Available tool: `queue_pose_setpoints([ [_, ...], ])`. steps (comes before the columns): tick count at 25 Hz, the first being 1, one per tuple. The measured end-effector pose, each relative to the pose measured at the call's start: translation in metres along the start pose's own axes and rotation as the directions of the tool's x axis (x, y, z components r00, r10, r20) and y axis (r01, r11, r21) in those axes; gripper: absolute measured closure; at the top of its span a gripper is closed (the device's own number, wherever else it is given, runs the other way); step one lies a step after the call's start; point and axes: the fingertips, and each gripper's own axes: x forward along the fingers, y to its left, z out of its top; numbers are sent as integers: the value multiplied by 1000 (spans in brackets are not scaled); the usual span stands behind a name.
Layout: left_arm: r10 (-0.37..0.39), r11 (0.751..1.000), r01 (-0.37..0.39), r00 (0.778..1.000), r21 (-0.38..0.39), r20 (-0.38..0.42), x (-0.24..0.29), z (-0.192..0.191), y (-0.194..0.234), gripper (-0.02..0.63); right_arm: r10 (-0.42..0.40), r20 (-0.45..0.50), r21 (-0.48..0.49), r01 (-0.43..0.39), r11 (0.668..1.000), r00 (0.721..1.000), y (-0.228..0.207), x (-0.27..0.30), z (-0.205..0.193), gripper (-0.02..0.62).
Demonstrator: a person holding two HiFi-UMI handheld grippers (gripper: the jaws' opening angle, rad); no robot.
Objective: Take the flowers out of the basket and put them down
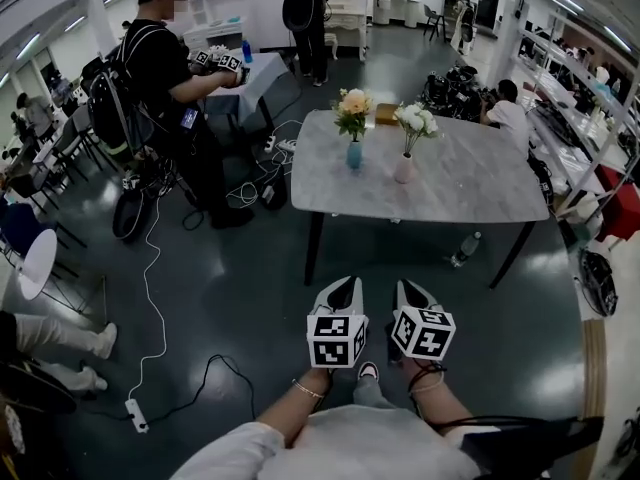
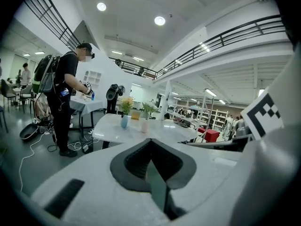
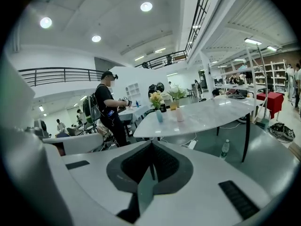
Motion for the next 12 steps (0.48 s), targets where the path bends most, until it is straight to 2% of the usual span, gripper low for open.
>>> queue_pose_setpoints([
  [12,34,999,-34,999,24,0,102,34,-14,598,36,3,5,-36,999,999,-68,70,58,588],
])
